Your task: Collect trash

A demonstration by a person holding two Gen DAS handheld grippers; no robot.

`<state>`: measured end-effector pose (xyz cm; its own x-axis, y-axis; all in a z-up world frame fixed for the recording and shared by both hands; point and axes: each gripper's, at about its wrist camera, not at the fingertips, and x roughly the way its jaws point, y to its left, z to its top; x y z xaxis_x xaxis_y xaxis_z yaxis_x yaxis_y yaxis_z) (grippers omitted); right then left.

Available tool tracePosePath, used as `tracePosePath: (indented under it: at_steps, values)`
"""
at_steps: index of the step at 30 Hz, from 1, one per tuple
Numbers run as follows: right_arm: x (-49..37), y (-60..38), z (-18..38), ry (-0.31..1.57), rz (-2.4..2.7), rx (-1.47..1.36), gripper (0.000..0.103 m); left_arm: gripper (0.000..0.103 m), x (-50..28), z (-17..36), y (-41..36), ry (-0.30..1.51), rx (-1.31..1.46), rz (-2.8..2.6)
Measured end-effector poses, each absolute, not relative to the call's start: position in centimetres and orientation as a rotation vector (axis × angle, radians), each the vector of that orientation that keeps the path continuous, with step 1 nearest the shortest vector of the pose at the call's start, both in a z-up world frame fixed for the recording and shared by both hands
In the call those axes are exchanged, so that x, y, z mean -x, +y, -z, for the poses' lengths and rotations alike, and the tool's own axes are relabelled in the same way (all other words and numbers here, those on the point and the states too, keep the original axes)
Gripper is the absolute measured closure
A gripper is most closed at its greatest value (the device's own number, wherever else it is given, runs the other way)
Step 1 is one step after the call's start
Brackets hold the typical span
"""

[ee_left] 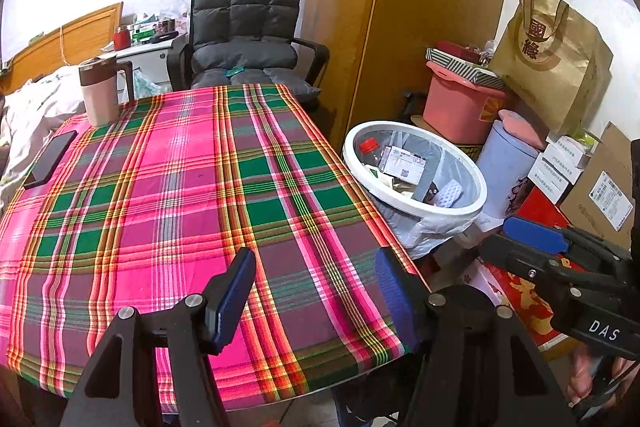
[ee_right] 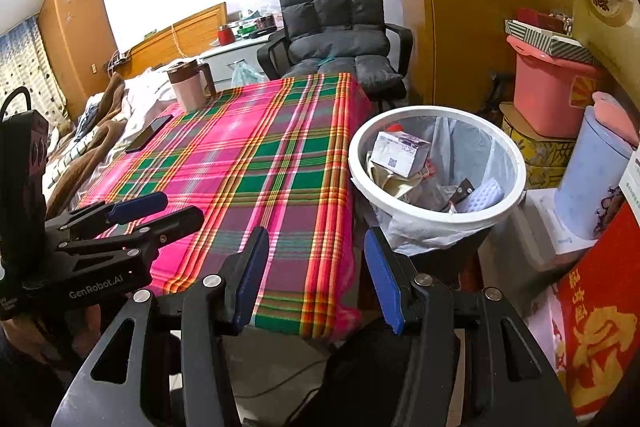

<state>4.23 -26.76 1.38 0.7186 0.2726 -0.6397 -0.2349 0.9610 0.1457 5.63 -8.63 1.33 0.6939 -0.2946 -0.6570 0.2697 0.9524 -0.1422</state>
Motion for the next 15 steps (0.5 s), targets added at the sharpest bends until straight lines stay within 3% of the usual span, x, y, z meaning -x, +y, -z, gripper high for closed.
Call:
tracePosePath:
  at_steps: [15]
  values:
    - [-4.36,-26.13,-1.46,0.718,-0.287,-0.044,0.051,0.041,-5.44,-1.35,-8.1,0.735,0.04,0.305]
